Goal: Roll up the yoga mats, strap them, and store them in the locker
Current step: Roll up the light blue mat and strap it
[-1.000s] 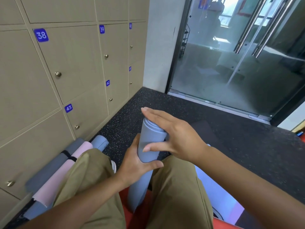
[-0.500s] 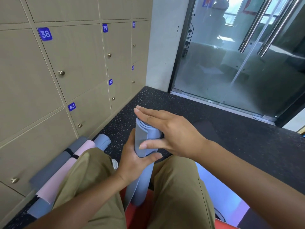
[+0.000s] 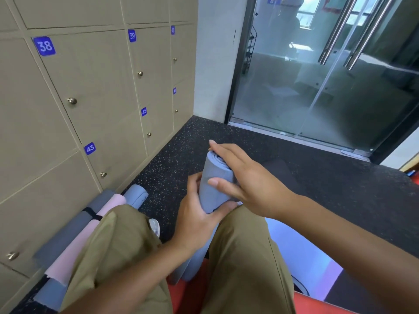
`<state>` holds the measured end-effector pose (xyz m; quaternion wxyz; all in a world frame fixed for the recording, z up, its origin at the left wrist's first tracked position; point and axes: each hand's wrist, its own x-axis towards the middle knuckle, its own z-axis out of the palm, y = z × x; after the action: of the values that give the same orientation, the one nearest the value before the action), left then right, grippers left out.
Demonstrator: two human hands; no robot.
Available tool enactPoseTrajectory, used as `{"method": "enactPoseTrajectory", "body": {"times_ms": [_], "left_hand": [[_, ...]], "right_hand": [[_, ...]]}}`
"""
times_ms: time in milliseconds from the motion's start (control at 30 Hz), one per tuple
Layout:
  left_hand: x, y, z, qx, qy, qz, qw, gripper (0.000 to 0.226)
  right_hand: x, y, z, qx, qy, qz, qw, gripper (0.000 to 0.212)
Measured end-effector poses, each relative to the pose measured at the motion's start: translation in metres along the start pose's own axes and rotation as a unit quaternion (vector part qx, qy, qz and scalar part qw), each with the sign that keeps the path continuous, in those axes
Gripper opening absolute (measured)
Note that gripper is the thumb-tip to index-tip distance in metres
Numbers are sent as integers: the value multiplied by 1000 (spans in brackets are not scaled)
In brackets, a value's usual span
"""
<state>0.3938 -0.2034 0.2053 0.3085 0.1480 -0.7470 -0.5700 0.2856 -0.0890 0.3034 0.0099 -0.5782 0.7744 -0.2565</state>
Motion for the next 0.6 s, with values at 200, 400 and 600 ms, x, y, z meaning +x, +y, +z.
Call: {"method": "enactPoseTrajectory", "body": {"times_ms": [200, 400, 600], "left_hand": [[14, 7, 30, 56, -88, 14, 994, 65], [33, 20, 62, 172, -207, 73, 960, 64], [36, 14, 91, 310, -348, 104, 879, 66]], "right_hand": [[-38, 28, -27, -22, 18, 58, 998, 80], [-118, 54, -65, -79, 9, 144, 986, 83], [-217, 75, -74, -114, -48, 252, 960, 75]]}}
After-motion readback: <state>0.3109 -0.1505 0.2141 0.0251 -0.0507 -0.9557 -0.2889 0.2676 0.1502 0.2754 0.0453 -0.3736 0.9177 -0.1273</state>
